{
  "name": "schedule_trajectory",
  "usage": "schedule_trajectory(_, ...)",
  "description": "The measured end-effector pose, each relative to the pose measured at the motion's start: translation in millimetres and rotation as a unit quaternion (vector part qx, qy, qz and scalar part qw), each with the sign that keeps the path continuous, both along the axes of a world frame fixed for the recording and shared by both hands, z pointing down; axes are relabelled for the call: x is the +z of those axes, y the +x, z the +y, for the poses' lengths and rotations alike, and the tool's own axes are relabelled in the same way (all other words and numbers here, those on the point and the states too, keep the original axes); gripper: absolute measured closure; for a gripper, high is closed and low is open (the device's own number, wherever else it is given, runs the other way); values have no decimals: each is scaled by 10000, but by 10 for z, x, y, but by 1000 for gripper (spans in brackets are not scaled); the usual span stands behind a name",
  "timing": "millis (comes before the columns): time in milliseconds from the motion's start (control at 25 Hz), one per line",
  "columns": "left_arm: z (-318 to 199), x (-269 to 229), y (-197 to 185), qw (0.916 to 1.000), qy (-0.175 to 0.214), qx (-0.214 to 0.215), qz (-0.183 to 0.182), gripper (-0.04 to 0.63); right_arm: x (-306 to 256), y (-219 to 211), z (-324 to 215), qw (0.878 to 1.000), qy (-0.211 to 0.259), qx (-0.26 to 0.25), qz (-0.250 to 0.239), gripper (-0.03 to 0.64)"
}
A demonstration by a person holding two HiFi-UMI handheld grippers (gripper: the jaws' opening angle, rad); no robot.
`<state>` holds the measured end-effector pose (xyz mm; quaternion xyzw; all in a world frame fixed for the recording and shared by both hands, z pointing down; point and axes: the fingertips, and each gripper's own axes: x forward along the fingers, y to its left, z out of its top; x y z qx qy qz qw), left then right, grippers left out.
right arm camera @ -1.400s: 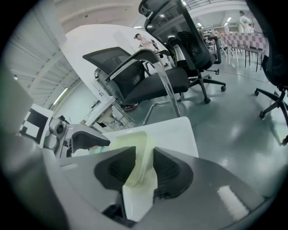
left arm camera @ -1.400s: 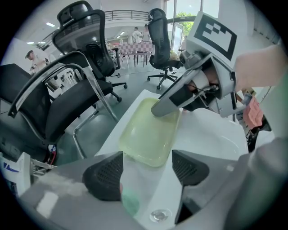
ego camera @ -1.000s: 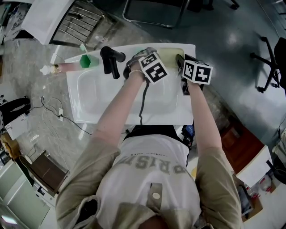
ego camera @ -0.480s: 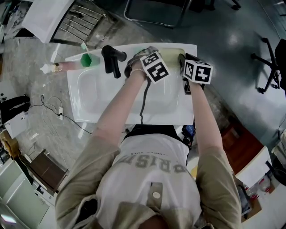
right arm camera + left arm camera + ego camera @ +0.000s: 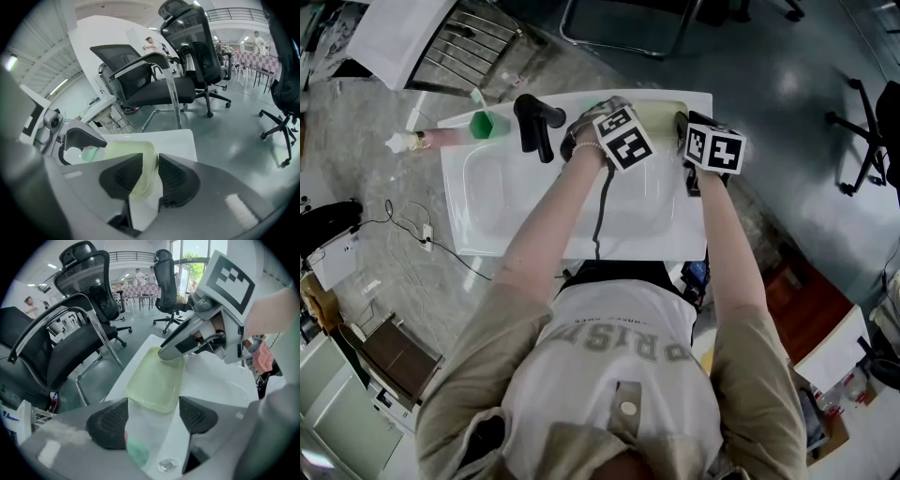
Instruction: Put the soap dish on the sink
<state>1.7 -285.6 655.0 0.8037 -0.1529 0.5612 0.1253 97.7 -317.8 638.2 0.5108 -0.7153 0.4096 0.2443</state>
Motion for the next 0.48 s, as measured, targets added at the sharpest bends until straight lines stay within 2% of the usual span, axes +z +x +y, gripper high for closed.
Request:
schedule_trajectory(200, -8, -60, -4, 9999, 45, -70, 98, 236, -36, -2, 3, 9994, 131, 160, -273, 488)
schedule_trajectory(480, -15, -226, 0, 9986, -52, -381, 362, 236, -242, 29, -3, 9975, 552, 220, -370, 474)
